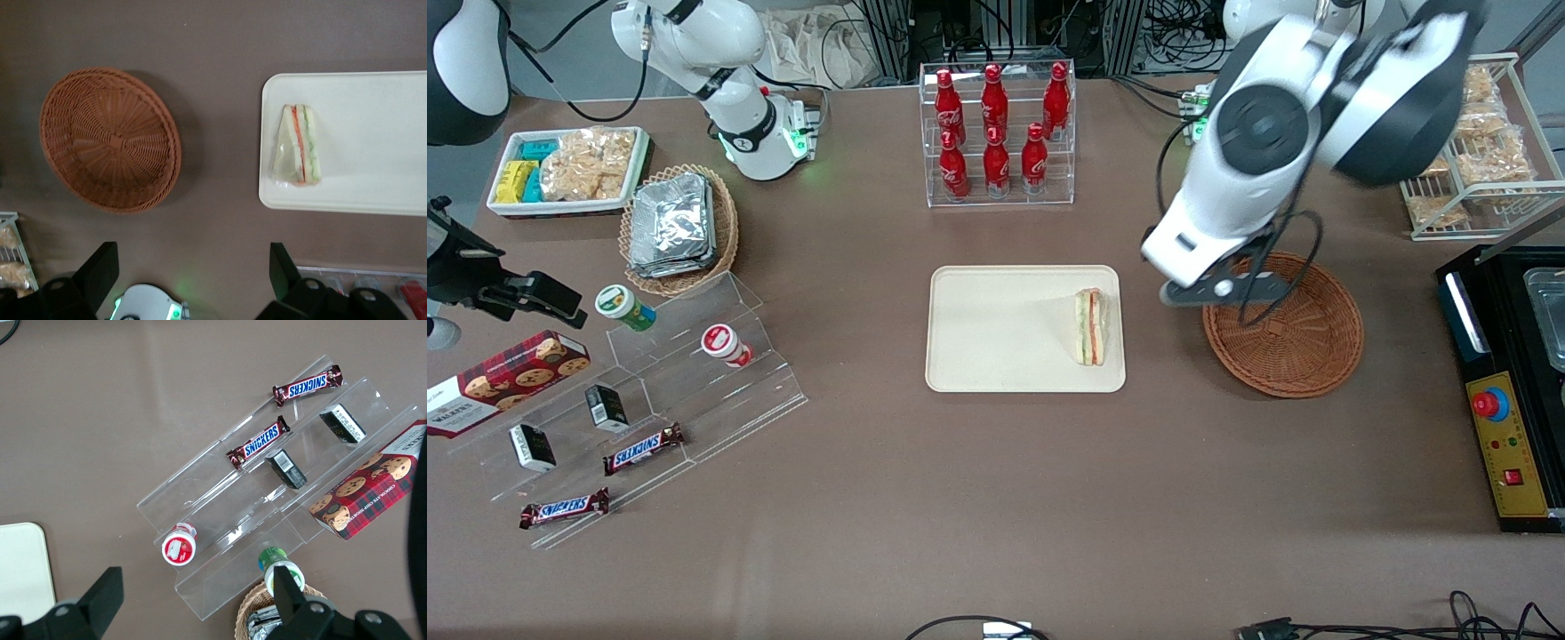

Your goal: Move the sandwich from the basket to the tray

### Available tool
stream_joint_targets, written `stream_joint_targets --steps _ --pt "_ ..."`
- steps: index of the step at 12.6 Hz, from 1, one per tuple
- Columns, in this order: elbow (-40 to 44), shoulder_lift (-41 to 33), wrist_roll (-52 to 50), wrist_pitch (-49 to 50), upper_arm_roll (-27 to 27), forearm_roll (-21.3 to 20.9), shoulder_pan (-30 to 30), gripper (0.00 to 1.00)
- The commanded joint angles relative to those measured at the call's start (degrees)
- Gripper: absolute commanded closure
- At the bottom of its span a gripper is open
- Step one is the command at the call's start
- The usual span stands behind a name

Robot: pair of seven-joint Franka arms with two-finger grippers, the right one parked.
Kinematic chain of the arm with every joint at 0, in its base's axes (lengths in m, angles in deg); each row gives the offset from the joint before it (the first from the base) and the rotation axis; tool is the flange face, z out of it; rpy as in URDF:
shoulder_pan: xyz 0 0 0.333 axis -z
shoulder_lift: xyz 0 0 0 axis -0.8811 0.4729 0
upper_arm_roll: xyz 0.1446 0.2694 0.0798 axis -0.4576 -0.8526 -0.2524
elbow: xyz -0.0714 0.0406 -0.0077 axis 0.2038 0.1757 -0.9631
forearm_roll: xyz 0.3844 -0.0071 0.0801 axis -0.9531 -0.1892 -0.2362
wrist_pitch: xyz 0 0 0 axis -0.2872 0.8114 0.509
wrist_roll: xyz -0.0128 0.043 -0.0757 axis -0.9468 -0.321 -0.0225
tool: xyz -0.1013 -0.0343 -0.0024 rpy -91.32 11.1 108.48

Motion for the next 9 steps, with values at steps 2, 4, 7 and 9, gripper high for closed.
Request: stream_joint_targets --steps 2,4,7,9 --pt "-4.7 -10.5 9.9 2.0 -10.6 4.9 0.4 0.0" --pt "-5.8 -11.6 17.2 1.5 -17.2 4.5 0.8 0.0" --pt "-6.9 -12.7 25.1 0.6 -27.3 4.1 3.1 0.0" --pt "-8.9 -14.2 25.5 -1.2 -29.5 4.1 3.1 0.0"
